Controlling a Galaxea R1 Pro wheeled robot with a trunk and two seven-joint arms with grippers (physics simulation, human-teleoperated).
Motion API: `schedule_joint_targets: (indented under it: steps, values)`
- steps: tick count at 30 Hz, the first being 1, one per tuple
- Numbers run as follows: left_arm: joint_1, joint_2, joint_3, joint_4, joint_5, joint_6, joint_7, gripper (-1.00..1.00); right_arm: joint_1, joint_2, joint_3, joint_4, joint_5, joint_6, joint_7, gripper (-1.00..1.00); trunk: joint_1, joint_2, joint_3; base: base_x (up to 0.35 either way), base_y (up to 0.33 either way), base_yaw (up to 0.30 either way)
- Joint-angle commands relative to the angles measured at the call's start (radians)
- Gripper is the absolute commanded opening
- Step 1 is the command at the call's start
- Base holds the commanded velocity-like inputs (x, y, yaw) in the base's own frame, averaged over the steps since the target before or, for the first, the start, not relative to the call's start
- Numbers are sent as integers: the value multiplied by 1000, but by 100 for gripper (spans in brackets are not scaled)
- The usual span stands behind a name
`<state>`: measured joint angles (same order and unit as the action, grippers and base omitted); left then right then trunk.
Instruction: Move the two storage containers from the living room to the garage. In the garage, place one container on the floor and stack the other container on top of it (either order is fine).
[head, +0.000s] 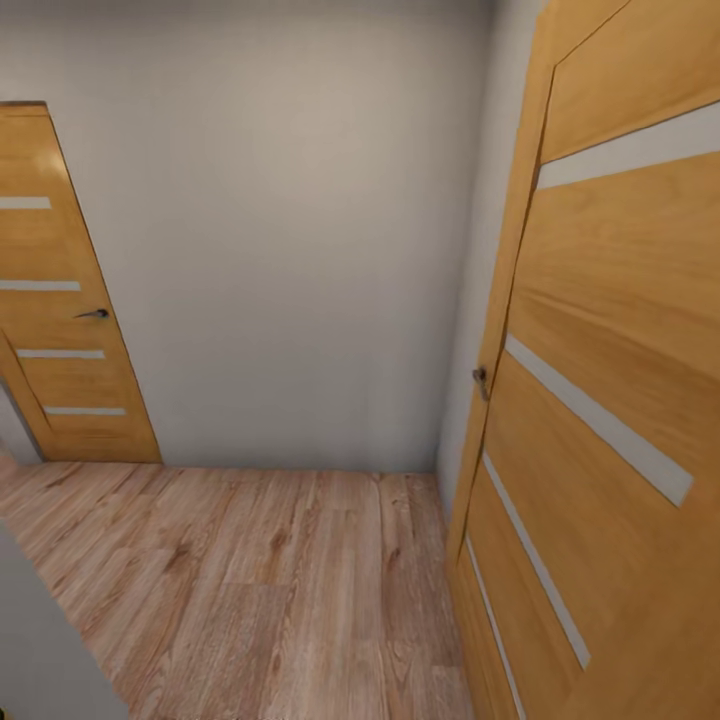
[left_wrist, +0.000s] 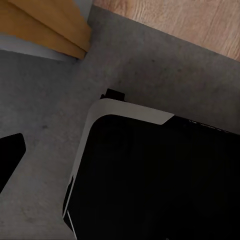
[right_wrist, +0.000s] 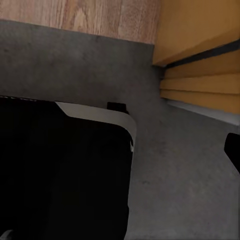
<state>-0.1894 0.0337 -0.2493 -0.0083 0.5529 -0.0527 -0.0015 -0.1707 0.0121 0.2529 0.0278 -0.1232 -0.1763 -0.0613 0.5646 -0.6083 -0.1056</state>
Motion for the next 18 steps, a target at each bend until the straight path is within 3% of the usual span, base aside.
schedule_joint_targets:
  steps: [1, 6, 18]
  values:
    - [-1, 0, -8, 1, 9, -3, -1, 100, -2, 0, 9, 3, -10, -6, -2, 100, 0, -2, -2, 0, 1, 52]
    - [-1, -1, -8, 1, 8, -3, -2, 100, -2, 0, 10, 3, -9, -5, -2, 100, 0, -2, -2, 0, 0, 16]
    - [-1, 3, -8, 1, 9, -3, -1, 100, -2, -1, 10, 3, -9, -6, -2, 100, 0, -2, -2, 289, 0, 0]
